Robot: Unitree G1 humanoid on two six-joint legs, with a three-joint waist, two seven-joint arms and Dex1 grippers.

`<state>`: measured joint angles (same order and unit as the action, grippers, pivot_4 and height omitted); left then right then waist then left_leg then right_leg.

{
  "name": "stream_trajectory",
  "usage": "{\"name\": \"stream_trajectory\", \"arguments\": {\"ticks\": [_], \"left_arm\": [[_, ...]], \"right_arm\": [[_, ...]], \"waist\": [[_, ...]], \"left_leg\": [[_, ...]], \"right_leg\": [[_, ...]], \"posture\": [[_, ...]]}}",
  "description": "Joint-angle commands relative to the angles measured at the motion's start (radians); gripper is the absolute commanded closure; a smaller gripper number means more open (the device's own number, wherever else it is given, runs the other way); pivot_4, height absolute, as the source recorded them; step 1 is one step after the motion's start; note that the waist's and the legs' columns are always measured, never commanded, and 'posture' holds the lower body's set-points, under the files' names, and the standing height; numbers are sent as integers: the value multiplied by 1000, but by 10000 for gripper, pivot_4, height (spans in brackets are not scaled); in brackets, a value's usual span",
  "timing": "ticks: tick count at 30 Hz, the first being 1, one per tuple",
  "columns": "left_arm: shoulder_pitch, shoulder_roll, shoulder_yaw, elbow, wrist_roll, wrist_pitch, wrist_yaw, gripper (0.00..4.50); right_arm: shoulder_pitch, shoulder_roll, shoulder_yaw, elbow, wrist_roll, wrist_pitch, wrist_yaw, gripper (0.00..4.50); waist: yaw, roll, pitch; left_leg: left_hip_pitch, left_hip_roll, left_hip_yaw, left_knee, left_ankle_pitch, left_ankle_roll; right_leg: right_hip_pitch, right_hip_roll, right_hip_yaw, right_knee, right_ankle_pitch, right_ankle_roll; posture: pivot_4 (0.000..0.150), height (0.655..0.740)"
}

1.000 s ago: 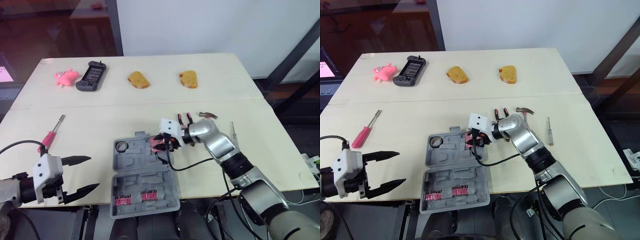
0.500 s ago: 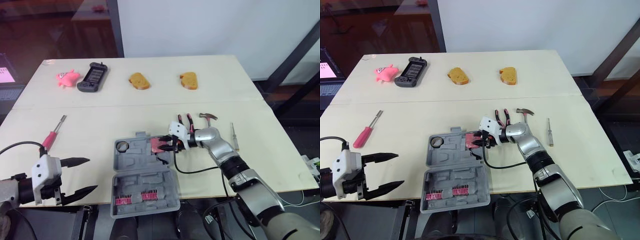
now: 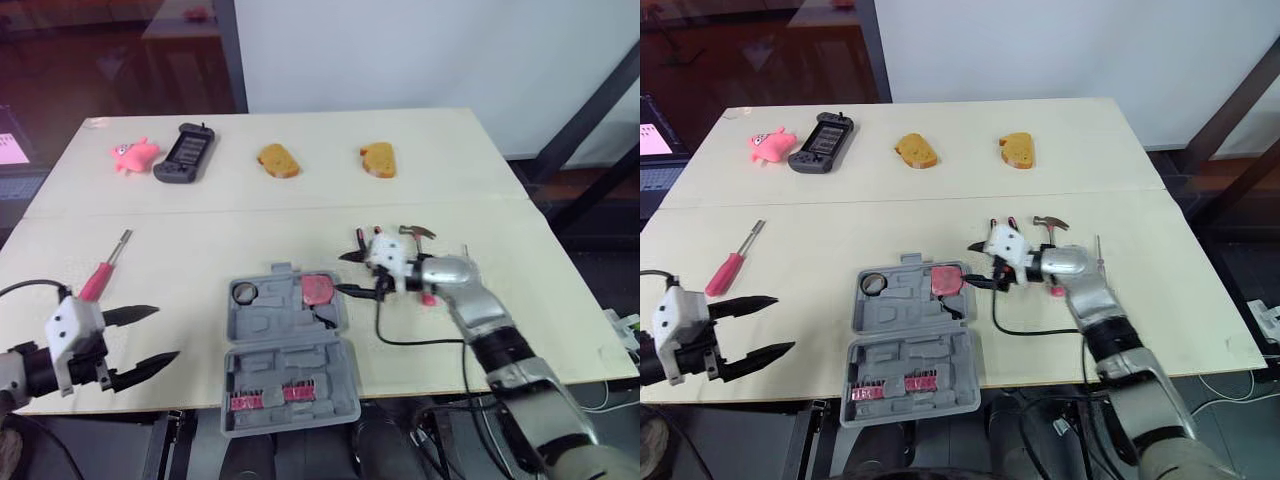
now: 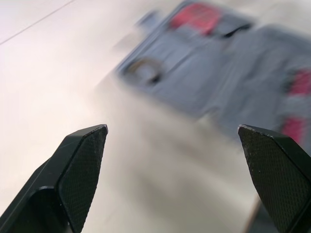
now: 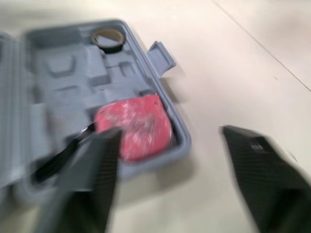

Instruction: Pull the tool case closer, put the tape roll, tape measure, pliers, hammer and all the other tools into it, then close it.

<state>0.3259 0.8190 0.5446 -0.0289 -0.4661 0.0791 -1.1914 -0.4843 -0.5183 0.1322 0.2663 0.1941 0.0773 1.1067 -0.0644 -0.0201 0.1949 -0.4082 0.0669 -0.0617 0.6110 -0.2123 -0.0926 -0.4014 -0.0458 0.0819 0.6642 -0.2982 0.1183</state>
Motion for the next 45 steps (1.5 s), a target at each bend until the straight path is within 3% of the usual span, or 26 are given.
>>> {"name": "stream_trajectory", "arguments": {"ticks": [1,6,11,17,27,32,36,39,45], "left_arm": [[-26,-20,102,114,-31,-65,28,0],[-33,-48,216,275,-64,-108,76,0],[-6,-65,280,374,-73,-133,114,0],[32,-82,285,415,-70,-166,111,0],[10,-108,236,284,-101,-117,133,0],[9,-66,115,26,-141,35,101,0],[-20,-3,62,-59,-147,113,68,0],[-92,52,-17,-153,-154,183,64,0],[-225,61,-121,-282,-177,310,136,0]], "right_arm": [[72,-72,-141,-117,96,39,-8,236],[287,-176,-342,-149,144,5,-47,236],[444,-190,-507,-120,183,-50,-103,236],[493,-177,-611,-33,203,-116,-164,236],[432,-174,-564,-97,231,-61,-179,236],[388,-202,-467,-316,284,122,-179,236],[374,-236,-408,-469,310,283,-201,236],[378,-268,-352,-616,311,379,-224,236],[398,-292,-328,-791,369,537,-267,236]], "waist": [[0,0,0],[6,-1,0],[5,-1,0],[-1,-1,-1],[-2,-1,-1],[0,-1,-1],[4,-1,-1],[12,0,0],[22,-1,0]], "left_leg": [[0,0,0,0,0,0],[0,0,0,1,0,0],[0,0,1,1,0,0],[1,0,1,1,0,0],[1,0,1,1,0,0],[1,0,1,1,0,0],[0,0,1,1,0,0],[0,0,1,1,0,0],[-1,0,1,2,0,0]], "right_leg": [[0,0,0,0,0,-1],[0,0,0,-1,-2,-3],[0,0,1,-1,-2,-3],[0,0,1,-1,-2,-4],[1,0,2,-1,-3,-4],[1,0,2,-1,-2,-4],[1,0,2,-1,-2,-4],[1,0,2,-1,-3,-3],[1,0,2,-2,-3,-4]], "posture": [[1500,7400],[1500,7400],[1500,7400],[1500,7400],[1500,7400],[1500,7400],[1500,7400],[1500,7400],[1500,7400]]}}
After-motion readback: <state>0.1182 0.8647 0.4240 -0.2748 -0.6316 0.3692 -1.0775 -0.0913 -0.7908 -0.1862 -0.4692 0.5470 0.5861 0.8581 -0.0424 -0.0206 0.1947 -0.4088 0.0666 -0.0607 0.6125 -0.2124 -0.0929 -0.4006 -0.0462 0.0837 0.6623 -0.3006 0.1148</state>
